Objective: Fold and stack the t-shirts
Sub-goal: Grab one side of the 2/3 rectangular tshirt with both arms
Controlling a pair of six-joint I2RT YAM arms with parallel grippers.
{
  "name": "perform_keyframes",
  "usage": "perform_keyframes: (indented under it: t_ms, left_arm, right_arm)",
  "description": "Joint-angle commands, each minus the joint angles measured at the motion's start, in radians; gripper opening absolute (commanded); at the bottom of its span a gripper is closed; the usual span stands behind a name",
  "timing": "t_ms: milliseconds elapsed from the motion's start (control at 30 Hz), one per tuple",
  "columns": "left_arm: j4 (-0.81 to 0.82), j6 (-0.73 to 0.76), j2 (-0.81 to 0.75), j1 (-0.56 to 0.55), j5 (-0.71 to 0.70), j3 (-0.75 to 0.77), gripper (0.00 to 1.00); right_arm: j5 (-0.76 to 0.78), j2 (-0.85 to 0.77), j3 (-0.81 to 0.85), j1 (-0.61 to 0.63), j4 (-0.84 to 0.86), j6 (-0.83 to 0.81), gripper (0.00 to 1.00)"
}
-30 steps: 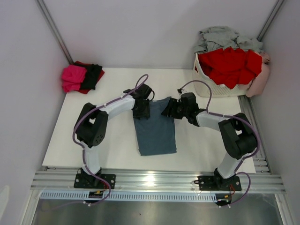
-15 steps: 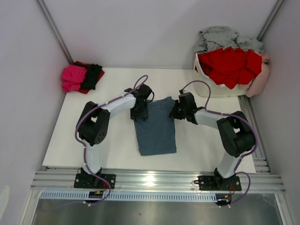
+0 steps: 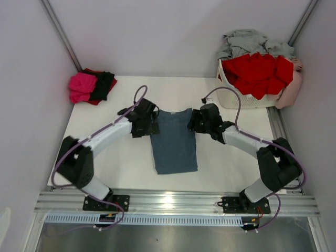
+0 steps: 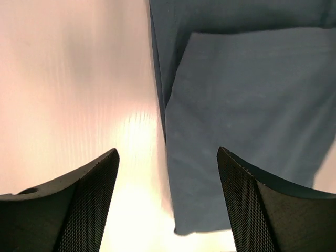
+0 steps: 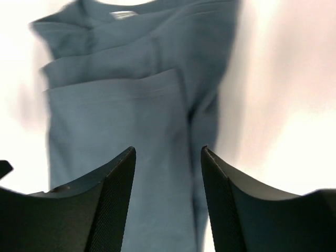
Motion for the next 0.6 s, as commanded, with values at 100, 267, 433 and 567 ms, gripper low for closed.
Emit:
perform_keyframes:
  t_ms: [100, 267, 433, 567]
  left_arm:
    - [0.185, -0.073, -0.27, -0.054, 0.088, -0.282, 0.78]
    - [0.366, -0.085, -0.394, -0.116, 0.147, -0.494, 0.78]
    - [0.463, -0.11, -0.505, -0.159, 0.156, -0.633, 0.79]
    - [0.512, -0.146, -0.569, -0.166, 0.184, -0.731, 0.79]
  right_arm:
    - [-0.044, -0.164, -0.158, 0.028, 0.0, 0.014, 0.71]
    - [-0.126, -0.264, -0.312, 0.028, 0.049, 0.042, 0.82]
    - [-0.201, -0.324, -0.437, 0.028, 0.121, 0.081, 0.83]
    - [-0.24, -0.325, -0.494, 0.028, 0.156, 0.117, 0.82]
